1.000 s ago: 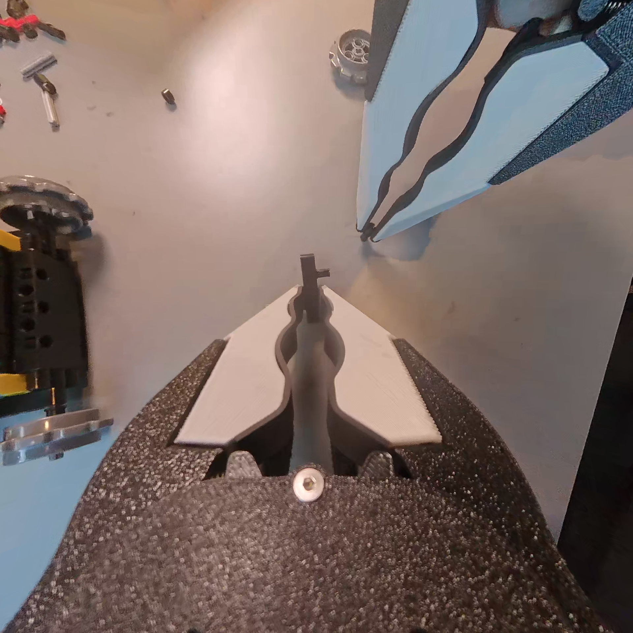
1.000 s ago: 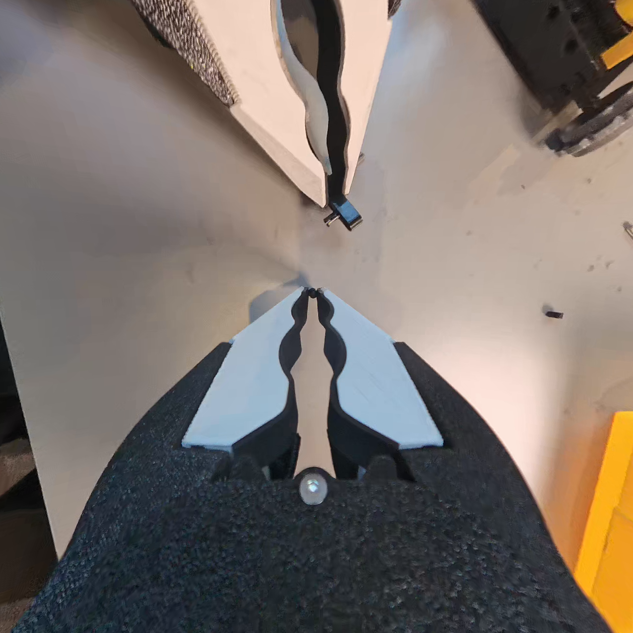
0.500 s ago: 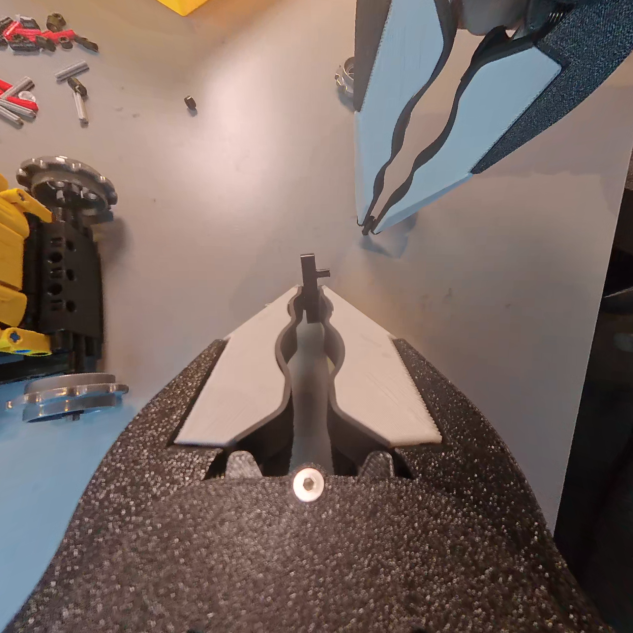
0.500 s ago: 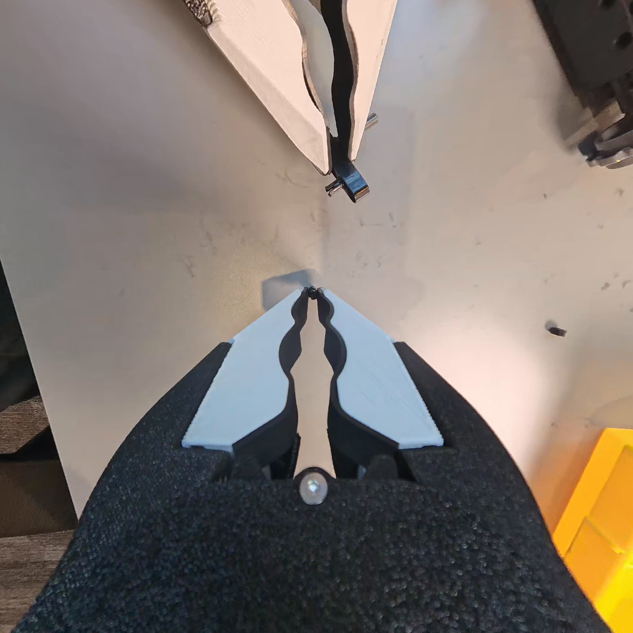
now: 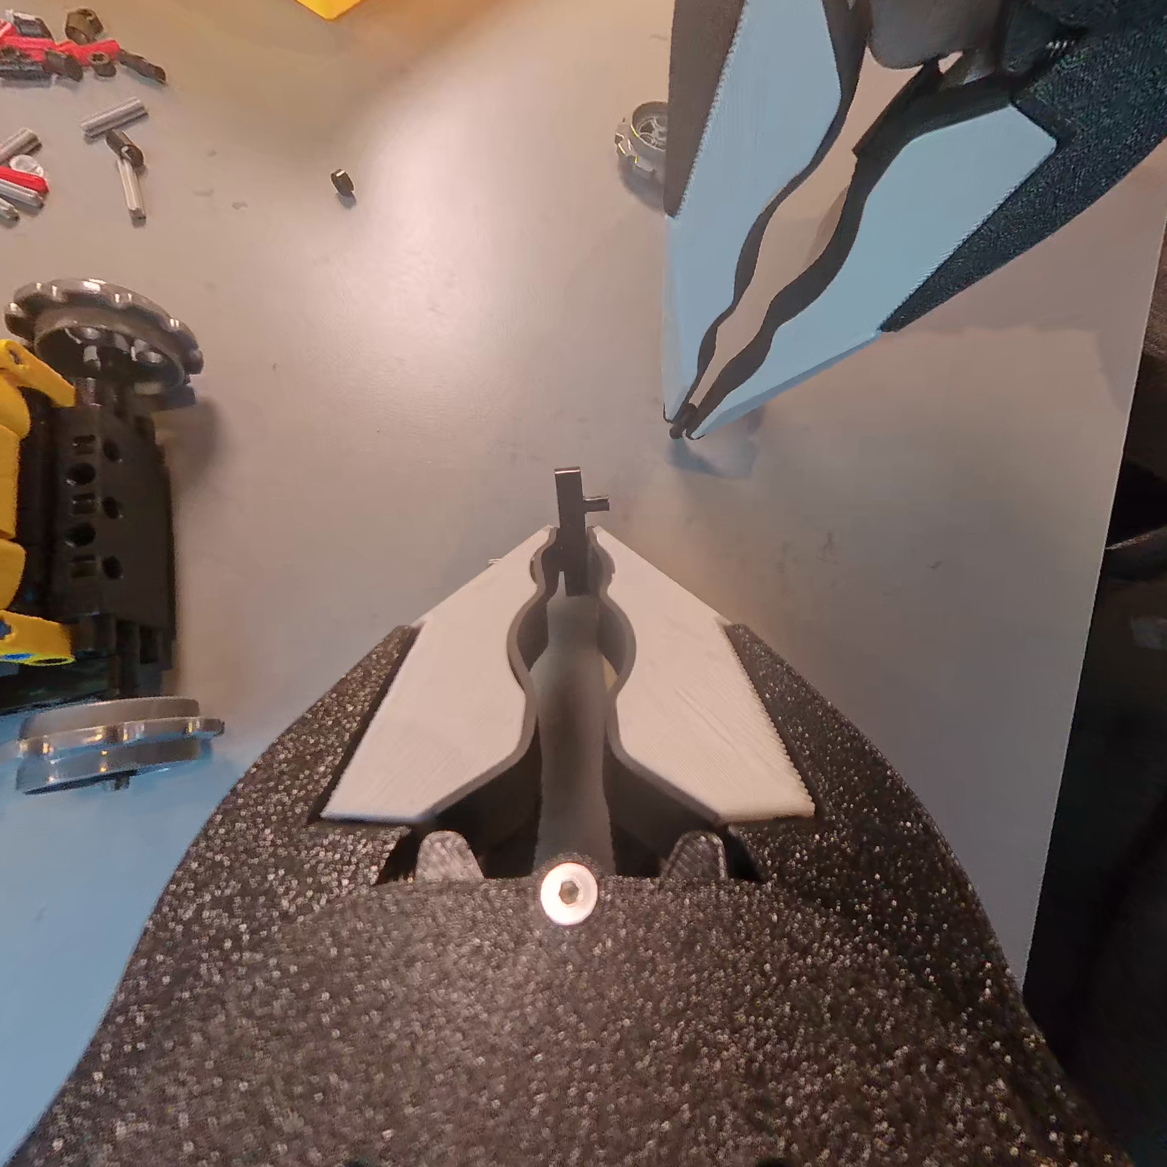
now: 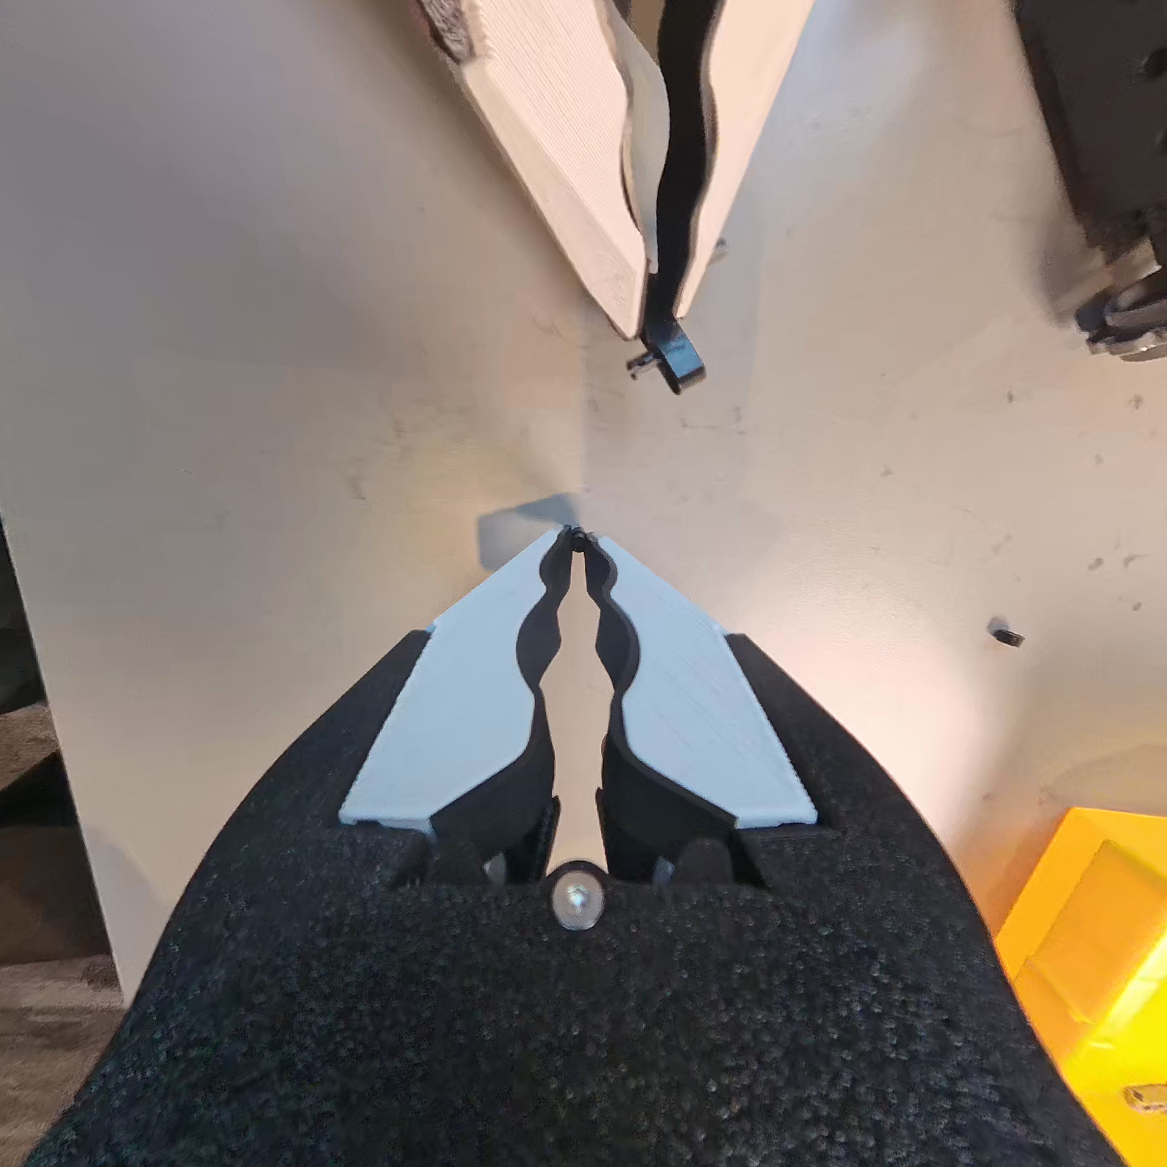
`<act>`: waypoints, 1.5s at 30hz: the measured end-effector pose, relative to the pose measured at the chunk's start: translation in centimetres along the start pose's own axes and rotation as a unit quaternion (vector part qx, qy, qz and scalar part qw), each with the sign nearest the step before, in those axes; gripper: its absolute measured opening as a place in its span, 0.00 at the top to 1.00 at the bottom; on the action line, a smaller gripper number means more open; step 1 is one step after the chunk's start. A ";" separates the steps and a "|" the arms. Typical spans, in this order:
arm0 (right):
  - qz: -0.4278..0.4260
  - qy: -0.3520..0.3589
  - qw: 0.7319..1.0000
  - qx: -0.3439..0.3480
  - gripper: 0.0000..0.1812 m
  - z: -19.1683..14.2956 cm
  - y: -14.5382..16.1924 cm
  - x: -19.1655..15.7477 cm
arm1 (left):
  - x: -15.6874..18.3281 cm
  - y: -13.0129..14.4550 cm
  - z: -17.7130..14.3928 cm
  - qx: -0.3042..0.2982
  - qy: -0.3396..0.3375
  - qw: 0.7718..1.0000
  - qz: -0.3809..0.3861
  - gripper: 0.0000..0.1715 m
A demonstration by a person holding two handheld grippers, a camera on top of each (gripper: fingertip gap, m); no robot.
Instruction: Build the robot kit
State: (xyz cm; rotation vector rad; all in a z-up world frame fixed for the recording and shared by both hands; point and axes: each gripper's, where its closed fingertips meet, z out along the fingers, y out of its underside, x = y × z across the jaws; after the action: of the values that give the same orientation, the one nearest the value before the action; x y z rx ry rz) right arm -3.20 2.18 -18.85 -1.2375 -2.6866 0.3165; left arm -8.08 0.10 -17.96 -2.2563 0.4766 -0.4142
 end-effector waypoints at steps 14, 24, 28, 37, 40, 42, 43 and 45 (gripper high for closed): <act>0.142 0.156 0.930 0.302 0.98 -5.1 -2.9 1.4 | 1.9 -2.4 -0.3 0.066 0.112 0.988 -0.080 0.97; 0.210 0.247 0.863 0.387 0.98 -5.9 -2.6 1.8 | 2.5 -5.1 -0.5 0.118 0.144 0.974 -0.128 0.97; 0.254 0.267 0.831 0.417 0.98 -6.6 -2.1 2.5 | 2.4 -5.9 -0.4 0.131 0.115 0.978 -0.112 0.97; 0.308 0.310 0.764 0.474 0.98 -8.6 -2.3 3.4 | 1.9 -7.7 -1.1 0.153 0.002 0.988 -0.017 0.97; 0.329 0.316 0.731 0.508 0.98 -9.6 -2.5 3.7 | 1.7 -8.6 -1.8 0.168 -0.032 0.985 0.007 0.97; 0.337 0.317 0.716 0.523 0.98 -10.0 -2.5 3.8 | 1.7 -8.9 -2.0 0.174 -0.042 0.984 0.013 0.97; 0.340 0.317 0.710 0.529 0.98 -10.1 -2.6 3.8 | 1.7 -9.0 -1.9 0.174 -0.043 0.984 0.014 0.97; 0.338 0.318 0.709 0.532 0.98 -10.2 -2.7 3.8 | 1.7 -9.1 -1.9 0.178 -0.049 0.983 0.018 0.97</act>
State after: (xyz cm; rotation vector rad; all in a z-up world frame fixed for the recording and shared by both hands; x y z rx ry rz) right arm -5.21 4.57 -8.11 -1.4018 -0.9917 1.0746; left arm -5.53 3.80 -9.63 -1.9093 0.3584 -0.3379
